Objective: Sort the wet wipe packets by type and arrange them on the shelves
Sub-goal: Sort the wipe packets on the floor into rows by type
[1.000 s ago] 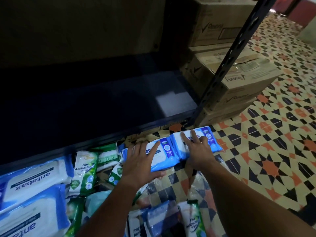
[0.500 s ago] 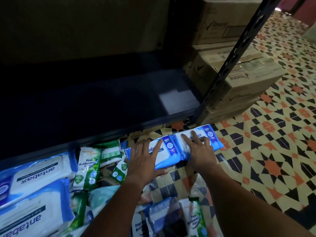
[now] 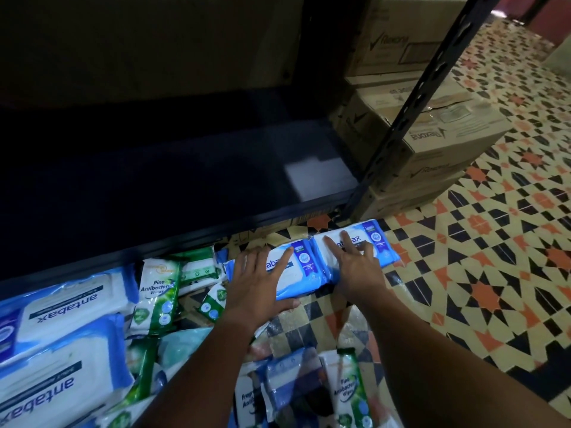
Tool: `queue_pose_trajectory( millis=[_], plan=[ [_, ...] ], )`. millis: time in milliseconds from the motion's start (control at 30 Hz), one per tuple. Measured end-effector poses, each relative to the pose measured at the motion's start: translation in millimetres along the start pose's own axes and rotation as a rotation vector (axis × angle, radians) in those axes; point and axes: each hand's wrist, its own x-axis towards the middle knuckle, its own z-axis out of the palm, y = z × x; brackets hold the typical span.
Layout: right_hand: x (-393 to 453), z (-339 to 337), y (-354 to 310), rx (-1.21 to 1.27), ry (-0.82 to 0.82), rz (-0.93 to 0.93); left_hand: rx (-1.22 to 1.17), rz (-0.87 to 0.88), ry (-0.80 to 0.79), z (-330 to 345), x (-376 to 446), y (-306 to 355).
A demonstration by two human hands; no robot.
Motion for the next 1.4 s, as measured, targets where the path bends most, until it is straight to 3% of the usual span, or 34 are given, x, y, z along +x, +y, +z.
queue_pose_trajectory(
  millis=[333,500,767,967,1133,1400],
  plan=[
    [-37,0,-13,0.074,-0.079,-0.119,-0.072,0.090,-0.247,-34,-31,-22],
    [-81,19,-36,0.209,-0.071,-0.226,-0.241,0.081,-0.104,-68,-75,-28],
    [-155,61,-75,0.364,-0.019,-0.334,0.041,0.045,0.003,-107,-137,-44],
    [-196,71,-93,0.444,0.085,-0.359,0.186,-0.195,0.235,-133,-187,-74],
    [-203,58,-116,0.433,0.124,-0.406,0.062,-0.444,0.109,-142,-227,-105],
    [-185,37,-173,0.461,0.128,-0.492,-0.004,-0.556,-0.070,-157,-248,-136]
  ],
)
